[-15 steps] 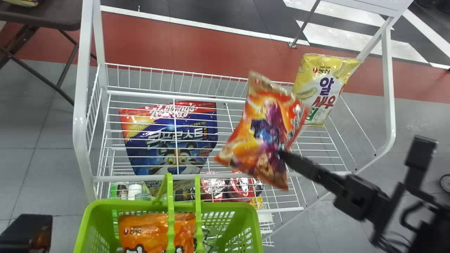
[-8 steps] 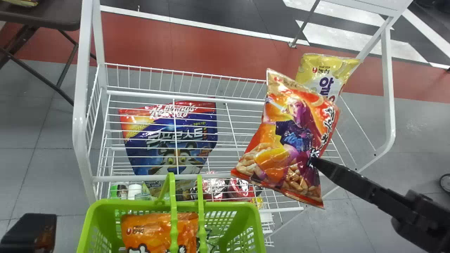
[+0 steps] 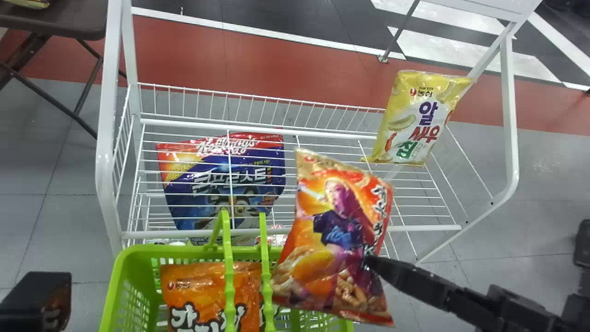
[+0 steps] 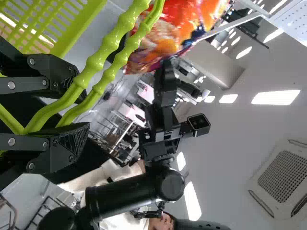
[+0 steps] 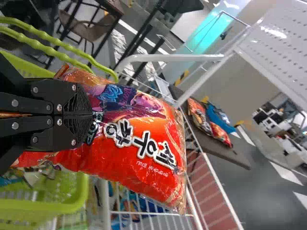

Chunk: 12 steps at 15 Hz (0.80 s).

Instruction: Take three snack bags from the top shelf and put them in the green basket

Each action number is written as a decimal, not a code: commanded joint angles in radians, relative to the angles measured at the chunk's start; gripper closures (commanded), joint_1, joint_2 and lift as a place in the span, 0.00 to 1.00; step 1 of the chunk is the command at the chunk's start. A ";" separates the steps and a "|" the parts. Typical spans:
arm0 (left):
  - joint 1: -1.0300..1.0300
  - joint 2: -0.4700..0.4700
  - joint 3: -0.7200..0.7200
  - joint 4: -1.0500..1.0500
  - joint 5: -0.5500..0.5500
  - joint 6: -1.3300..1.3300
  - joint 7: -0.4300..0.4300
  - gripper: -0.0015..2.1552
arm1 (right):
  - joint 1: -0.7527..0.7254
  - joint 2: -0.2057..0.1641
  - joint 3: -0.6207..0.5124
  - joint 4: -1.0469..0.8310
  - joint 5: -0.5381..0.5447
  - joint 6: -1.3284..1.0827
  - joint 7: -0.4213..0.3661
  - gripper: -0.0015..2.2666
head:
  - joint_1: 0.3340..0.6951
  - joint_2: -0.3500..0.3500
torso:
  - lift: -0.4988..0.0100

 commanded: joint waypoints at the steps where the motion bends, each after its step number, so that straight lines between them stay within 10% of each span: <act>1: 0.000 0.000 0.002 0.004 0.001 -0.016 -0.001 0.40 | 0.057 0.001 0.045 -0.001 0.009 0.002 0.004 0.98 | 1.00 0.00 | 0.90; 12: -0.017 -0.003 0.003 0.029 0.010 -0.050 -0.001 0.40 | 0.138 -0.063 0.530 0.184 0.366 0.002 0.013 0.98 | 1.00 0.00 | 0.90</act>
